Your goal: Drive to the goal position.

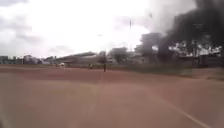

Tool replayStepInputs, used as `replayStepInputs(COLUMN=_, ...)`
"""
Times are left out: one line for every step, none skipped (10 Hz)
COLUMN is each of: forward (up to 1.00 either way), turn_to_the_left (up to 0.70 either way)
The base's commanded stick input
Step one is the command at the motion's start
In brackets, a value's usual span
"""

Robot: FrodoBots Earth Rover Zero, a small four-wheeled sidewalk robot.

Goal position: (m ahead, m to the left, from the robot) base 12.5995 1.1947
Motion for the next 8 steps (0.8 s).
replayStepInputs(forward=0.7, turn_to_the_left=0.0)
replayStepInputs(forward=0.7, turn_to_the_left=0.0)
replayStepInputs(forward=0.7, turn_to_the_left=0.0)
replayStepInputs(forward=0.7, turn_to_the_left=0.0)
replayStepInputs(forward=0.7, turn_to_the_left=0.0)
replayStepInputs(forward=0.7, turn_to_the_left=0.0)
replayStepInputs(forward=0.7, turn_to_the_left=0.0)
replayStepInputs(forward=0.7, turn_to_the_left=0.0)
